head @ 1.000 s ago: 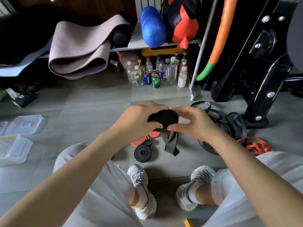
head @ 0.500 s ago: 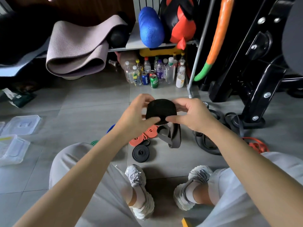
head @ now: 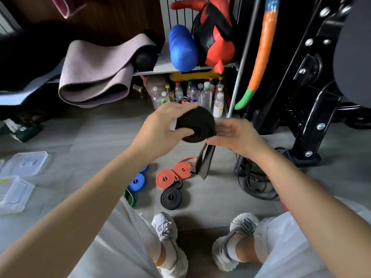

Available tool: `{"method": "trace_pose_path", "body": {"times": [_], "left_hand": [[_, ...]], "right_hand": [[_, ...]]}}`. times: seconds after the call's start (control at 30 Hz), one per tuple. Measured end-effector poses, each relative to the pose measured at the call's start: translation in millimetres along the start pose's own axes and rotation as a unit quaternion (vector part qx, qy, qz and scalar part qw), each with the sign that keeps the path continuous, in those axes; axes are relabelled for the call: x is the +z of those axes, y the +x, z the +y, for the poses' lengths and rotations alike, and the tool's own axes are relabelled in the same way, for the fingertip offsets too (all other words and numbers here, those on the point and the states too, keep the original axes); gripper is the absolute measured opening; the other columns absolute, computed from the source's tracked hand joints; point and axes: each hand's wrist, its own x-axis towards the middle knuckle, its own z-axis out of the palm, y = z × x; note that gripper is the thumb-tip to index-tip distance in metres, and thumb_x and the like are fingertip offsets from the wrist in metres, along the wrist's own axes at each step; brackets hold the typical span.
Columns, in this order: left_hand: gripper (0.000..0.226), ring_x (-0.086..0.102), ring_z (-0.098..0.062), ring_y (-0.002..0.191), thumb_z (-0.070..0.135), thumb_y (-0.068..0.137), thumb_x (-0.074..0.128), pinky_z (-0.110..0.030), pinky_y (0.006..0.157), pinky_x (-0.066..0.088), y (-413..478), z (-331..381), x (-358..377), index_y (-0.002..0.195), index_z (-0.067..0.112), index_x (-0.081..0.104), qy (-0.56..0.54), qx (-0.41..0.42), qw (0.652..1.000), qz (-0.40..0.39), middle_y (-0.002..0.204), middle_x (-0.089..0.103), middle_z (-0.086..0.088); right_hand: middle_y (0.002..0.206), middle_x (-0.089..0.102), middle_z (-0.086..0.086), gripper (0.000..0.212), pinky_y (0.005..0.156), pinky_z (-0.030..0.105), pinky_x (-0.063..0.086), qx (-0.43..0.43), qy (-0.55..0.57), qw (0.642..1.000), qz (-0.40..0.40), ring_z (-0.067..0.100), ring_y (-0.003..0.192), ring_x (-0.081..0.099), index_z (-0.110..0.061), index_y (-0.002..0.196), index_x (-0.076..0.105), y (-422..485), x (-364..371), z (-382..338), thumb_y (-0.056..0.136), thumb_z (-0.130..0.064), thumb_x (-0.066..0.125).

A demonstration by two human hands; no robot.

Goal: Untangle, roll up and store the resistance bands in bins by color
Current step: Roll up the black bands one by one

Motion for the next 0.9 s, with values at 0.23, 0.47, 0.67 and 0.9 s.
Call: {"method": "trace_pose_path", "body": {"times": [0.23, 0.47, 0.67, 0.9], "left_hand": [[0.063, 0.063, -0.018, 0.104, -0.007, 0.076, 0.069, -0.044, 0.092, 0.052, 37.8, 35.3, -30.2, 0.113, 0.041, 0.053, -0.213, -0.037, 0.972, 0.091, 0.109, 0.060, 0.013], [0.056, 0.062, -0.020, 0.104, -0.007, 0.078, 0.067, -0.034, 0.074, 0.057, 48.7, 49.4, -39.6, 0.114, 0.034, 0.055, -0.322, -0.048, 0.939, 0.110, 0.112, 0.061, -0.001], [0.051, 0.057, -0.025, 0.107, 0.010, 0.072, 0.077, -0.045, 0.087, 0.053, 29.7, 34.4, -34.9, 0.106, 0.032, 0.046, -0.151, -0.073, 0.986, 0.009, 0.111, 0.052, 0.003], [0.071, 0.044, -0.020, 0.121, 0.032, 0.083, 0.066, -0.039, 0.097, 0.041, 15.2, 45.6, -28.8, 0.143, 0.040, 0.028, 0.347, 0.107, 0.910, -0.199, 0.132, 0.045, 0.003]], "right_hand": [[0.110, 0.064, -0.009, 0.049, 0.090, 0.016, 0.047, -0.095, 0.024, 0.995, 0.018, -0.004, 0.102, 0.062, -0.025, 0.118, 0.054, 27.9, -25.2, -68.6, 0.079, 0.003, 0.066], [0.090, 0.070, -0.005, 0.031, 0.078, 0.018, 0.054, -0.127, 0.041, 0.990, 0.055, 0.002, 0.082, 0.068, -0.022, 0.094, 0.064, 26.6, -28.2, -92.9, 0.078, 0.005, 0.067], [0.091, 0.072, -0.006, 0.031, 0.082, 0.021, 0.052, -0.077, 0.007, 0.997, 0.029, 0.009, 0.085, 0.069, -0.023, 0.096, 0.067, 11.4, -19.7, -63.1, 0.074, -0.001, 0.074], [0.083, 0.073, -0.001, 0.023, 0.075, 0.030, 0.055, -0.033, -0.135, 0.990, -0.009, 0.006, 0.072, 0.066, -0.015, 0.092, 0.071, -7.4, -4.6, -45.6, 0.071, -0.012, 0.080]]}}
